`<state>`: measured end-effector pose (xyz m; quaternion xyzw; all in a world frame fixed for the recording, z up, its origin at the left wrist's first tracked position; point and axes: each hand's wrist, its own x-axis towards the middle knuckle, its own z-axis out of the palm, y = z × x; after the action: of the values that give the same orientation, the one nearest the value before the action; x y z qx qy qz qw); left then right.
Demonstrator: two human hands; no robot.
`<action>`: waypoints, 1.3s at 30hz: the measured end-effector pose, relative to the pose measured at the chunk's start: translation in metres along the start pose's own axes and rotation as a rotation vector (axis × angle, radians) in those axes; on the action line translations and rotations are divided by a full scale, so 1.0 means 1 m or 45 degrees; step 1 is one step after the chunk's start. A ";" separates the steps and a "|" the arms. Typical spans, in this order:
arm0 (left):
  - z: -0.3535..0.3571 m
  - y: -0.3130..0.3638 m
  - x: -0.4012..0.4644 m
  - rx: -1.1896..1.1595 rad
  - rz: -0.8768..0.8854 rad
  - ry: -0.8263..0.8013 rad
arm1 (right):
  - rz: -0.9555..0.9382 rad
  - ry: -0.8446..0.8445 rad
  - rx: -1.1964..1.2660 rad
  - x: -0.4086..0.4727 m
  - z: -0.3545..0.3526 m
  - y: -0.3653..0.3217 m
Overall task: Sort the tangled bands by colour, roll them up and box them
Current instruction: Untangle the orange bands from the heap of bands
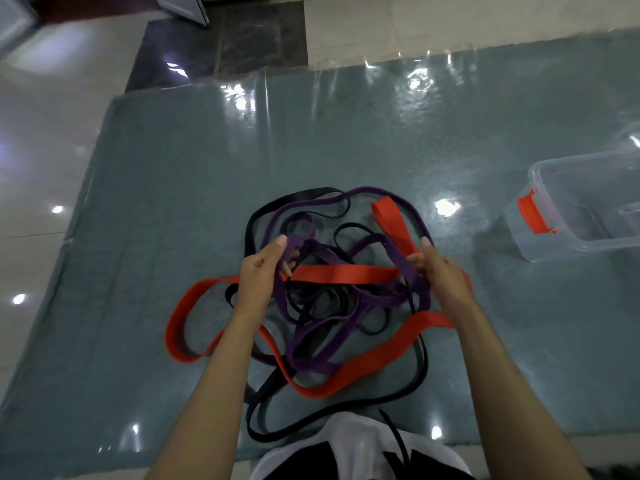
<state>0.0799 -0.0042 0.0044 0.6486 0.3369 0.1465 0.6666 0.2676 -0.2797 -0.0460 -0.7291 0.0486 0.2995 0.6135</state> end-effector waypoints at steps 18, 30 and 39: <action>-0.022 0.009 0.004 0.031 0.050 -0.029 | -0.149 -0.073 -0.022 0.002 -0.008 0.001; -0.026 0.016 0.006 -0.479 -0.243 0.354 | 0.055 0.207 0.407 -0.005 -0.006 -0.008; -0.030 0.002 -0.003 0.205 -0.628 -0.152 | 0.152 -0.474 -0.372 -0.024 -0.007 -0.002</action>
<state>0.0588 0.0170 0.0094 0.6053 0.4555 -0.0862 0.6470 0.2509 -0.2926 -0.0320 -0.7383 -0.0661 0.4682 0.4811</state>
